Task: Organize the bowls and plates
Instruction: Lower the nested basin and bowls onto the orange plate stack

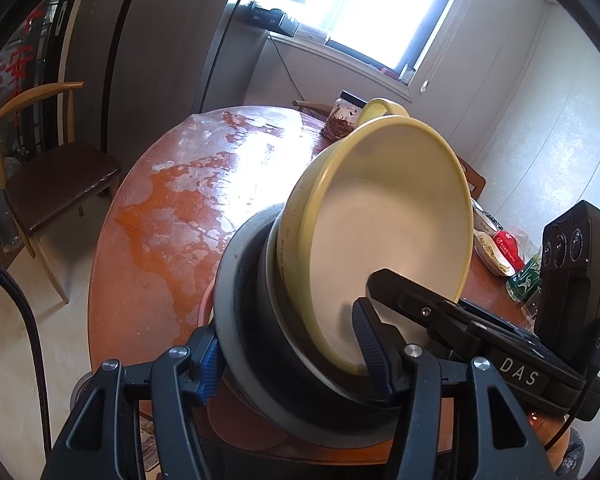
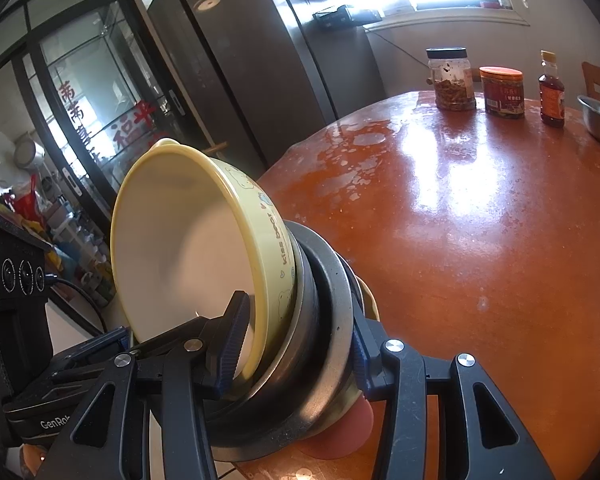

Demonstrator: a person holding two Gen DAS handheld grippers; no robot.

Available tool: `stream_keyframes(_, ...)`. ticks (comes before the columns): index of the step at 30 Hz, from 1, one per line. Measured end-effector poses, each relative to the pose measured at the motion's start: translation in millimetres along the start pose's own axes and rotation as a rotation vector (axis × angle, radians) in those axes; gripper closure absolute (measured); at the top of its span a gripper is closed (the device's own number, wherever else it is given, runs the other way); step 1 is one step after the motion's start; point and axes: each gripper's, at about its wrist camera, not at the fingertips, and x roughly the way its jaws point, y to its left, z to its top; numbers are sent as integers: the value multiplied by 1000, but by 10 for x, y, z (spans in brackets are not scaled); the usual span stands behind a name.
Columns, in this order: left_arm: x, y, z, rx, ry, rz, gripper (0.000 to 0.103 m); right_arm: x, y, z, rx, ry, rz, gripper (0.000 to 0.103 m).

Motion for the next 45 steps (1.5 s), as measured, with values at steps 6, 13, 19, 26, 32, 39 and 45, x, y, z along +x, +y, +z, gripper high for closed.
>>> stream_keyframes(6, 2, 10, -20, 7, -7, 16, 43, 6, 12, -16, -1, -4, -3, 54)
stream_keyframes(13, -1, 20, -28, 19, -15, 56, 43, -6, 35, -20, -16, -11, -13, 54)
stream_keyframes(19, -22, 12, -24, 28, -20, 75, 43, -34, 65, -13, -30, -24, -24, 54)
stream_keyframes(26, -18, -16, -27, 34, -18, 85, 43, -63, 75, -19, -33, -30, -29, 54)
stream_keyframes(32, -17, -25, -24, 33, -18, 94, 43, -84, 91, -31, -39, -35, -35, 53)
stream_keyframes(39, -36, -10, -31, 28, -20, 85, 43, -98, 101, -40, -44, -37, -38, 52)
stream_keyframes(45, -81, -16, -31, 36, -28, 82, 43, -108, 116, -47, -42, -36, -33, 49)
